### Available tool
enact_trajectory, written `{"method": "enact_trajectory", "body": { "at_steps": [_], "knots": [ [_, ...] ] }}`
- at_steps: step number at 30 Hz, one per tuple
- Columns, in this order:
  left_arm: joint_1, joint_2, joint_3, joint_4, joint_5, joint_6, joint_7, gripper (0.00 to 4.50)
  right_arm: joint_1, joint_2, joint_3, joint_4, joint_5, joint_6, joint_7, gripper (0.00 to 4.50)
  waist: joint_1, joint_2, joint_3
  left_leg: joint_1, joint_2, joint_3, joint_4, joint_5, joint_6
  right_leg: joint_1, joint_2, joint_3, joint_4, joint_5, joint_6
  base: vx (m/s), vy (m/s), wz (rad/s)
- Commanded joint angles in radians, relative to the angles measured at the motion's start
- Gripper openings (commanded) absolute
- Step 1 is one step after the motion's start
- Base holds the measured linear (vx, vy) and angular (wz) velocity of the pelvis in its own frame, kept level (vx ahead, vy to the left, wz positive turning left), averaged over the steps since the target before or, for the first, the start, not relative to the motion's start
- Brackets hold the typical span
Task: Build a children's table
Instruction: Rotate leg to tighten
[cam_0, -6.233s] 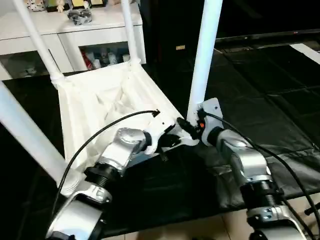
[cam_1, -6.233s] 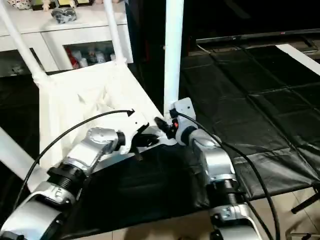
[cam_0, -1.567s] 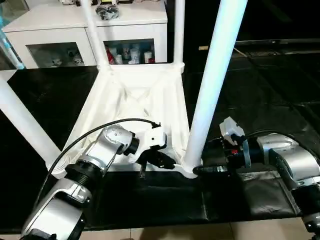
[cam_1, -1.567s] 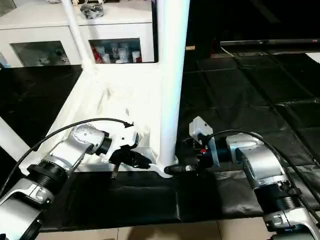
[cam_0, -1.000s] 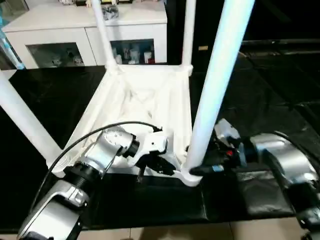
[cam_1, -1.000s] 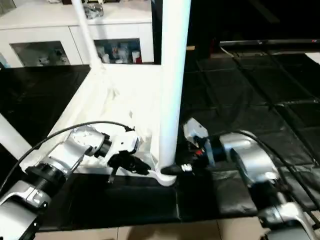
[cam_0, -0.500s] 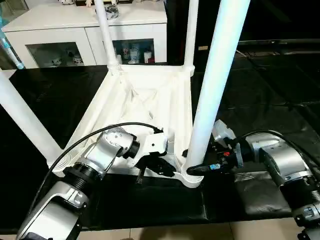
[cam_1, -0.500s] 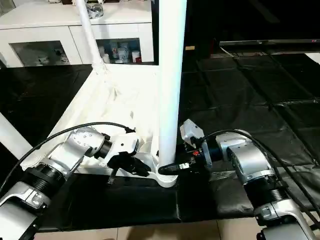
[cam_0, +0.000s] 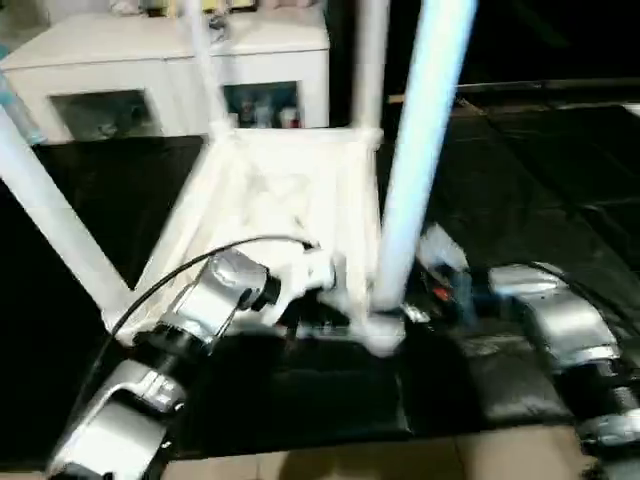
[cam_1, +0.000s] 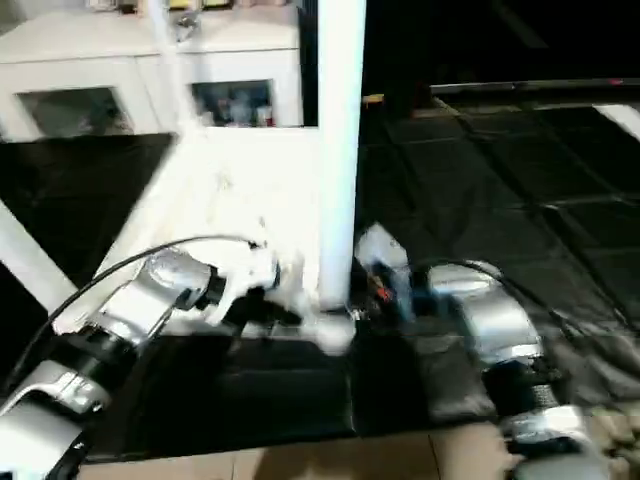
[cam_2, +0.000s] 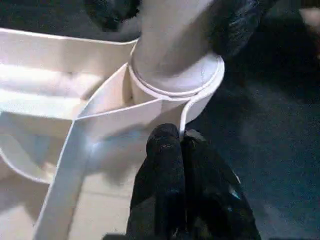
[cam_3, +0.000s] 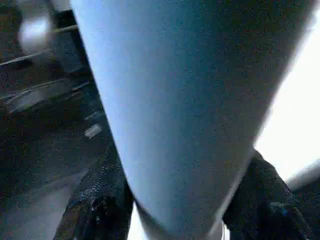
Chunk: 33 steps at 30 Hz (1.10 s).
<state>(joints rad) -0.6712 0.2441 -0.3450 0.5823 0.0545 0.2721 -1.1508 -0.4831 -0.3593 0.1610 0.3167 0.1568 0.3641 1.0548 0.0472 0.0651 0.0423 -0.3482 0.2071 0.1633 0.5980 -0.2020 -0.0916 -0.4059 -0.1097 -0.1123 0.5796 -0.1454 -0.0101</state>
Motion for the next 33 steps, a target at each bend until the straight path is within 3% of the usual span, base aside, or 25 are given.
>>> {"method": "enact_trajectory", "body": {
  "at_steps": [1, 3, 7, 12, 14, 15, 17, 20, 24, 29, 33],
  "knots": [
    [-0.029, -0.067, 0.038, -0.017, -0.036, 0.023, 0.092, 0.00, -0.005, 0.077, 0.041, 0.018, -0.019, 0.070, -0.127, 1.98, -0.008, -0.021, -0.062, -0.013, -0.003, 0.003, -0.070, -0.208, 0.044, 0.065, -0.028, 0.026, -0.086, -0.480, -0.111, 0.000, 0.000, 0.00],
    [-0.028, -0.087, 0.050, -0.009, -0.035, 0.038, 0.136, 0.00, -0.015, 0.117, 0.020, 0.028, -0.026, 0.099, -0.213, 1.96, -0.020, -0.015, -0.063, -0.014, -0.003, 0.002, -0.069, -0.210, 0.047, 0.063, -0.027, 0.027, -0.085, -0.470, -0.114, 0.000, 0.000, 0.00],
    [-0.046, -0.163, 0.087, 0.041, -0.018, 0.050, 0.305, 0.00, -0.045, 0.242, -0.020, 0.055, -0.063, 0.129, -0.431, 1.95, -0.050, -0.017, -0.066, -0.015, -0.006, 0.002, -0.066, -0.209, 0.059, 0.061, -0.025, 0.024, -0.088, -0.442, -0.128, 0.000, 0.000, 0.00],
    [-0.060, -0.199, 0.106, 0.067, -0.010, 0.043, 0.385, 0.00, -0.059, 0.303, -0.023, 0.082, -0.087, 0.115, -0.519, 1.95, -0.058, -0.019, -0.069, -0.019, -0.005, 0.002, -0.064, -0.181, 0.079, 0.064, -0.028, 0.025, -0.083, -0.395, -0.148, 0.000, 0.000, 0.00],
    [-0.058, -0.191, 0.106, 0.065, -0.007, 0.039, 0.384, 0.00, -0.056, 0.320, -0.042, 0.077, -0.060, 0.117, -0.519, 1.95, -0.058, -0.018, -0.069, -0.020, -0.003, 0.002, -0.064, -0.168, 0.093, 0.066, -0.028, 0.027, -0.078, -0.354, -0.162, 0.000, 0.000, 0.00],
    [-0.057, -0.187, 0.105, 0.064, -0.006, 0.037, 0.380, 0.00, -0.055, 0.320, -0.043, 0.075, -0.058, 0.117, -0.515, 1.95, -0.058, -0.018, -0.069, -0.021, -0.003, 0.003, -0.064, -0.164, 0.097, 0.067, -0.027, 0.027, -0.077, -0.340, -0.169, 0.000, 0.000, 0.00],
    [-0.054, -0.174, 0.104, 0.062, 0.000, 0.026, 0.367, 0.00, -0.049, 0.317, -0.039, 0.067, -0.065, 0.113, -0.508, 2.48, -0.058, -0.017, -0.067, -0.020, -0.002, 0.002, -0.066, -0.170, 0.098, 0.068, -0.028, 0.027, -0.077, -0.344, -0.172, 0.000, 0.000, 0.00],
    [-0.052, -0.159, 0.099, 0.065, 0.007, 0.009, 0.352, 0.00, -0.036, 0.311, -0.043, 0.056, -0.059, 0.109, -0.490, 2.64, -0.059, -0.015, -0.066, -0.018, -0.001, 0.002, -0.068, -0.193, 0.092, 0.066, -0.028, 0.027, -0.081, -0.370, -0.166, 0.000, 0.000, 0.00],
    [-0.049, -0.143, 0.098, 0.065, 0.006, 0.001, 0.340, 0.00, -0.011, 0.288, -0.039, 0.023, -0.046, 0.101, -0.438, 2.98, -0.058, -0.014, -0.067, -0.019, 0.001, 0.001, -0.068, -0.182, 0.092, 0.069, -0.029, 0.030, -0.075, -0.326, -0.178, 0.000, 0.000, 0.00],
    [-0.050, -0.115, 0.098, 0.070, 0.007, -0.014, 0.315, 0.00, 0.053, 0.195, 0.003, -0.072, -0.006, 0.121, -0.278, 3.45, -0.046, -0.016, -0.071, -0.021, 0.003, 0.002, -0.065, -0.140, 0.119, 0.074, -0.030, 0.033, -0.066, -0.254, -0.203, 0.000, 0.000, 0.00],
    [-0.055, -0.078, 0.087, 0.077, 0.009, -0.047, 0.257, 0.00, 0.095, 0.095, 0.015, -0.135, 0.024, 0.137, -0.154, 3.77, -0.041, -0.017, -0.068, -0.021, 0.003, 0.003, -0.065, -0.149, 0.121, 0.074, -0.029, 0.033, -0.069, -0.276, -0.199, 0.000, 0.000, 0.00]
  ]
}}
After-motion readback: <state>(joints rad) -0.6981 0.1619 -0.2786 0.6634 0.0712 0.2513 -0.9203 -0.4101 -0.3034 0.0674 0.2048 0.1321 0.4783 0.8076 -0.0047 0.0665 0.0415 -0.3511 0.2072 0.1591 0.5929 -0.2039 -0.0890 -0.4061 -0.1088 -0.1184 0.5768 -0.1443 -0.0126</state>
